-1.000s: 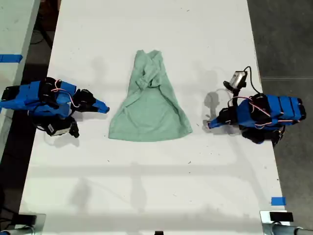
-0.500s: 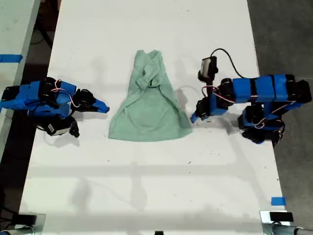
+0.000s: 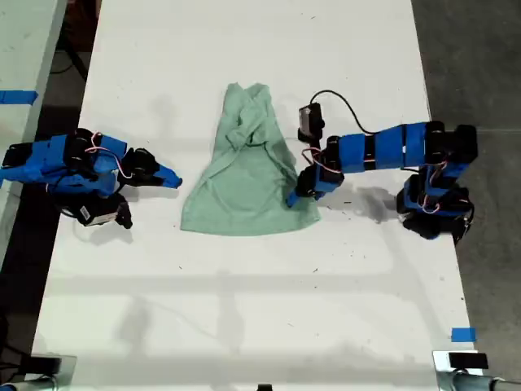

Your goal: Fold t shirt

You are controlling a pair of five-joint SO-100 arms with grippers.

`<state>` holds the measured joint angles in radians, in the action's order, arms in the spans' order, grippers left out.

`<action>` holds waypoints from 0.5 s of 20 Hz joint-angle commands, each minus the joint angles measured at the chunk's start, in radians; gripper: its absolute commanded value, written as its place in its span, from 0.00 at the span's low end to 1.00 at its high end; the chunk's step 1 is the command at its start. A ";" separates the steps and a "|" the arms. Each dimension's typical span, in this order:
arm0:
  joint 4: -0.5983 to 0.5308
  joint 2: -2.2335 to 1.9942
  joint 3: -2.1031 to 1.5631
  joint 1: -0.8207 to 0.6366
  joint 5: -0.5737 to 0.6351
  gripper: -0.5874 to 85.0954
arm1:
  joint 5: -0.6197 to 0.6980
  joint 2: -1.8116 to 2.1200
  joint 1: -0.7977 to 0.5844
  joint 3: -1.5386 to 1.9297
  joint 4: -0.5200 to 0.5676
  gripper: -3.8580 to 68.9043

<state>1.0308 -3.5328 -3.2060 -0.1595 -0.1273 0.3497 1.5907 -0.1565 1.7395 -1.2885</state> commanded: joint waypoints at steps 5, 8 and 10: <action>0.000 -0.005 -0.017 0.012 -0.009 0.01 | -0.089 0.025 0.048 -0.080 -0.029 0.10; 0.000 -0.005 -0.017 0.014 -0.009 0.01 | -0.086 0.011 0.041 -0.115 -0.061 0.06; 0.000 -0.005 -0.017 0.012 -0.009 0.01 | -0.071 -0.011 0.037 -0.204 -0.130 0.06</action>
<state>1.0308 -3.5328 -3.2060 -0.1580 -0.1273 0.2669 1.5723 -0.1212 1.6766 -1.3668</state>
